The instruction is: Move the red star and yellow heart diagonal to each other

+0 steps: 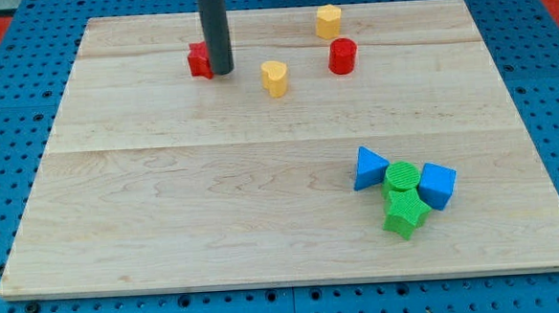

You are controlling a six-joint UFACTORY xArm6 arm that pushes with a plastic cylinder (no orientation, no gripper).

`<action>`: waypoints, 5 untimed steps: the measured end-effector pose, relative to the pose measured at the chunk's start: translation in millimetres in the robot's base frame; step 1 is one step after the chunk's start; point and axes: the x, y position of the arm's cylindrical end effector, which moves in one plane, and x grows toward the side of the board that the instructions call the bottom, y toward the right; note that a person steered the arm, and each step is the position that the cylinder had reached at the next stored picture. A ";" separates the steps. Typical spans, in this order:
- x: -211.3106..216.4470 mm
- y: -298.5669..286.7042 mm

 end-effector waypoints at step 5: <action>65.1 99.0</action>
